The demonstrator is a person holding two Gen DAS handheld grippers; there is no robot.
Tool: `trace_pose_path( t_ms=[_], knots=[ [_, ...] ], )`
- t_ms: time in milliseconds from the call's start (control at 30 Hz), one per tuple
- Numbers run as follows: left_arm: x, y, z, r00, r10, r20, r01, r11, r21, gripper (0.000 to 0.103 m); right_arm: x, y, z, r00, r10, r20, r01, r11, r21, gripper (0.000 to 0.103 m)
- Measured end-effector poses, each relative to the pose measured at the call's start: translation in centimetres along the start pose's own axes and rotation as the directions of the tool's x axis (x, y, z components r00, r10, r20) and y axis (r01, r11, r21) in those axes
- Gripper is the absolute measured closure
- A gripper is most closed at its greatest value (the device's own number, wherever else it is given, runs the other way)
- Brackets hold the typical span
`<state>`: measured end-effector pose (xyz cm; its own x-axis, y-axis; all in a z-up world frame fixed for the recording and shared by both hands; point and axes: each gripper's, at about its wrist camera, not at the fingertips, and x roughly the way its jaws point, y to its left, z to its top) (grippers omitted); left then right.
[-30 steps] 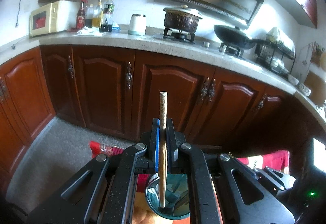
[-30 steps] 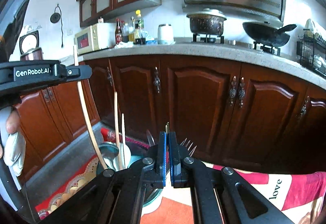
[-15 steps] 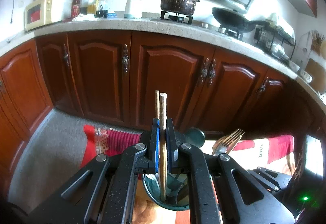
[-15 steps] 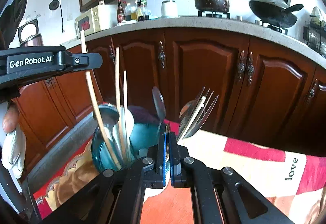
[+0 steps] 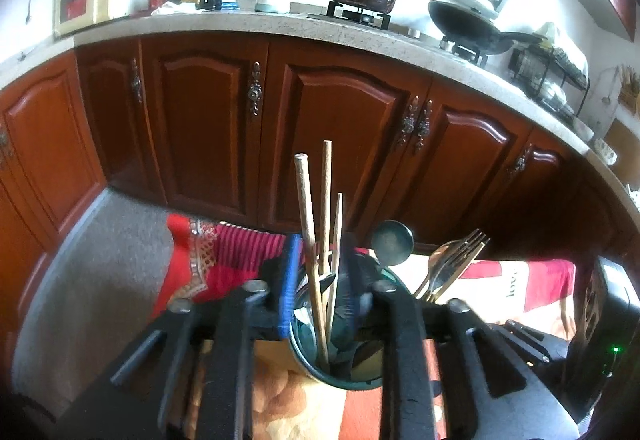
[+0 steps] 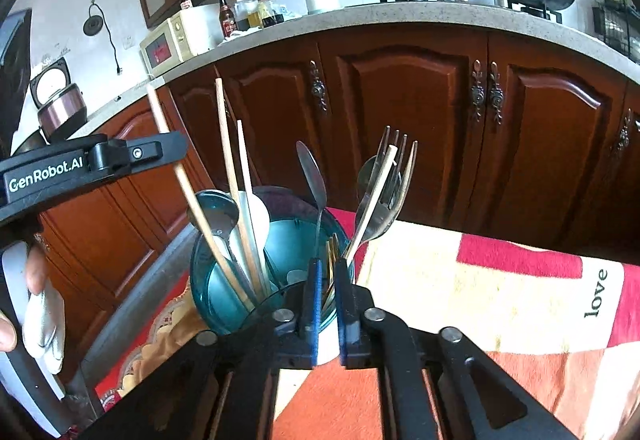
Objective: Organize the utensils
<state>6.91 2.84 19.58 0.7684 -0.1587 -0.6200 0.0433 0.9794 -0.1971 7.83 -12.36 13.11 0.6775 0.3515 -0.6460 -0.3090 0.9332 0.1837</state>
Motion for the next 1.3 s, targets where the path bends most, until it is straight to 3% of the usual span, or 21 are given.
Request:
trace_pose_path(
  t_ms=[100, 433, 1000, 1133, 1300],
  knots=[
    [-0.7, 0.3, -0.1, 1.0, 0.002, 0.003, -0.002, 1.0, -0.01, 0.062, -0.4, -0.1, -0.1, 1.0, 0.003, 0.003, -0.003, 1.0, 0.01, 0.084],
    [-4.4, 0.6, -1.4, 0.998, 0.02, 0.054, -0.02, 1.0, 0.004, 0.054, -3.1, -0.3, -0.7, 1.0, 0.013, 0.026, -0.014, 0.998, 0.065, 0.08],
    [-7.3, -0.7, -7.5, 0.995, 0.085, 0.055, -0.09, 0.992, 0.09, 0.054, -6.9, 2.3, -3.1, 0.991, -0.123, 0.046, 0.122, 0.992, 0.022, 0.074],
    [-7.4, -0.7, -8.8, 0.995, 0.091, 0.038, -0.094, 0.992, 0.081, 0.054, -7.7, 2.5, -3.5, 0.988, -0.146, 0.054, 0.144, 0.989, 0.036, 0.066],
    [-7.4, -0.3, -9.8, 0.995, 0.1, 0.013, -0.101, 0.993, 0.061, 0.054, -8.4, 3.0, -4.0, 0.982, -0.181, 0.05, 0.179, 0.983, 0.03, 0.065]
  ],
)
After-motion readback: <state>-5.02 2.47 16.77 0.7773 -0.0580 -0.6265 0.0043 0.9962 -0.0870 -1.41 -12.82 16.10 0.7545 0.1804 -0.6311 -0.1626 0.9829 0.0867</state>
